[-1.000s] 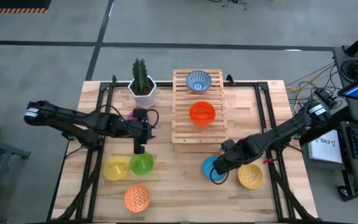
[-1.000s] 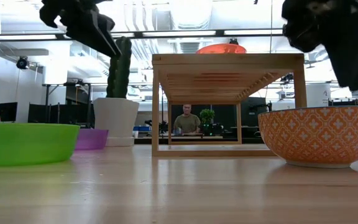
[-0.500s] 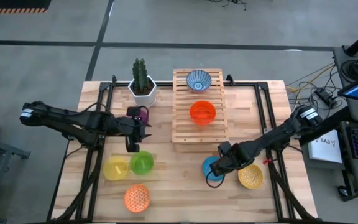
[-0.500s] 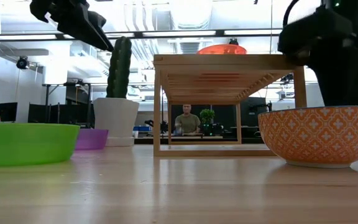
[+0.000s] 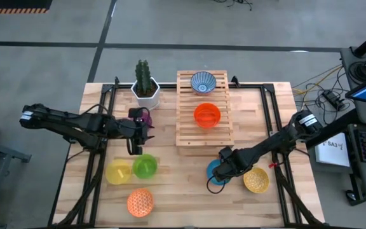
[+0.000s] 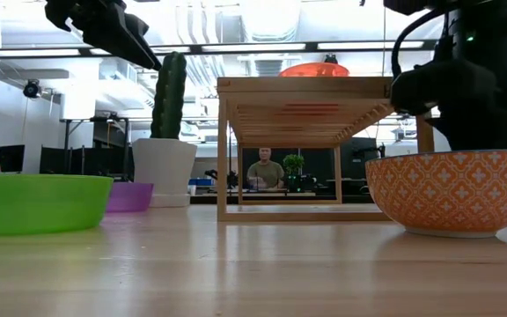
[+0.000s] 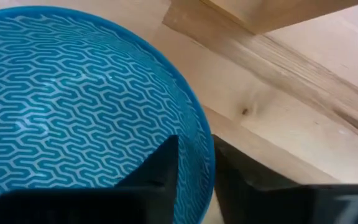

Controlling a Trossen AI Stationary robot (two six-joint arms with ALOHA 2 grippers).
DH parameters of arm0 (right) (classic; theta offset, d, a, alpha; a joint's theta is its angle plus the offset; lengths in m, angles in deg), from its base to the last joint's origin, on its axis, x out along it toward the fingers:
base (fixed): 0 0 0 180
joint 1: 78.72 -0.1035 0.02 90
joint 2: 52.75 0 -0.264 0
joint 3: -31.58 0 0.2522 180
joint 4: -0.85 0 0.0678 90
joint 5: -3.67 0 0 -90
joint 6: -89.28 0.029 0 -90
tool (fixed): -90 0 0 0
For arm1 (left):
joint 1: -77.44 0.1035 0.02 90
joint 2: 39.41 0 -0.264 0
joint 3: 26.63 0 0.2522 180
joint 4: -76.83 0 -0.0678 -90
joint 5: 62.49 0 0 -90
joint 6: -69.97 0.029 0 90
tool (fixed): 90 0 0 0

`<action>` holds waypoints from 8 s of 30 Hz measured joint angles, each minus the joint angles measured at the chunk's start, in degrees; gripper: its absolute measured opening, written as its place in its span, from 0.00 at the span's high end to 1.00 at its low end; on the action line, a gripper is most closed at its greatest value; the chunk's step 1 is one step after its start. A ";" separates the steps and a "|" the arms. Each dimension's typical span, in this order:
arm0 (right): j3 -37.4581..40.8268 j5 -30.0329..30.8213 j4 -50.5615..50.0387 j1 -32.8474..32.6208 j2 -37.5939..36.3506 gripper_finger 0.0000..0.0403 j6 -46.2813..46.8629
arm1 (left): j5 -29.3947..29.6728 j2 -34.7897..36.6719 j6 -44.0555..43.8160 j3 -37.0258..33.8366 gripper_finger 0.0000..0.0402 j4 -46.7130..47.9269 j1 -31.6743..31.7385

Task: Place and stack bowls onto a shelf
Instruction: Stack the blue bowl on top of the blue patterned bowl on the shelf

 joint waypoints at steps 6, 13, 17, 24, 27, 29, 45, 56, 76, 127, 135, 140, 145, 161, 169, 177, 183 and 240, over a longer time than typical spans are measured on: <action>-0.02 0.28 0.24 0.14 -1.55 0.96 -0.66 | 0.00 0.00 0.50 0.00 0.62 -0.67 0.00; -1.87 -5.42 0.69 0.85 -6.17 0.97 -2.45 | 0.04 -0.02 1.94 0.00 0.62 -2.45 0.00; -3.15 -8.56 0.03 0.85 -7.49 0.97 -2.27 | 0.04 -0.02 2.16 -0.02 0.62 -2.80 0.00; -8.63 -11.15 5.29 1.18 -8.61 0.97 -6.94 | 0.04 -0.02 2.19 0.00 0.62 -2.99 0.00; -13.04 -10.69 5.31 2.06 -9.00 0.97 -9.70 | 0.02 -0.02 2.45 -0.02 0.62 -3.13 0.00; -16.50 -9.63 5.09 3.23 -9.05 0.97 -12.46 | 0.00 -0.02 2.94 -0.02 0.62 -3.66 0.00; -42.97 -3.86 -21.77 30.39 -9.01 0.97 -38.79 | 0.00 -0.02 5.13 -0.02 0.62 -5.60 0.00; -54.78 -8.33 -24.25 56.18 -2.96 0.97 -53.85 | 0.02 -0.02 7.15 -0.02 0.62 -6.04 0.07; -71.36 -21.89 -36.74 67.63 16.50 0.97 -61.71 | 0.09 -0.04 8.66 -0.02 0.62 -5.90 0.13; -69.40 -12.09 -35.24 64.22 16.57 0.87 -59.17 | 0.09 -0.02 9.27 -0.04 0.62 -6.36 0.20; -69.48 -12.11 -34.07 64.41 16.49 0.81 -59.91 | 0.09 -0.02 9.27 -0.04 0.62 -6.36 0.20; -69.49 -11.78 -34.03 64.63 14.55 0.80 -64.01 | 0.04 -0.02 9.27 -0.11 0.62 -7.59 0.20; -68.76 -3.97 -30.90 63.31 11.32 0.83 -71.72 | -0.02 -0.03 10.77 -2.36 0.62 -16.32 0.20; -19.75 -17.03 25.11 64.48 -15.73 0.98 -89.96 | -8.41 -0.39 24.81 -8.22 0.64 -43.04 10.87; 0.31 -20.27 49.53 65.35 -23.64 0.98 -90.20 | -10.67 -0.98 19.28 -7.98 0.71 -42.74 19.40; 5.09 -21.16 50.88 66.03 -24.11 0.98 -87.07 | -10.79 -1.16 19.59 -8.02 0.74 -42.78 19.71; 5.40 -21.16 51.22 66.03 -23.93 0.98 -86.84 | -10.76 -1.16 20.07 -7.89 0.75 -42.83 19.78; 6.29 -11.96 49.24 61.40 -26.99 0.98 -84.79 | -12.68 -36.39 16.06 16.98 1.00 -51.46 32.20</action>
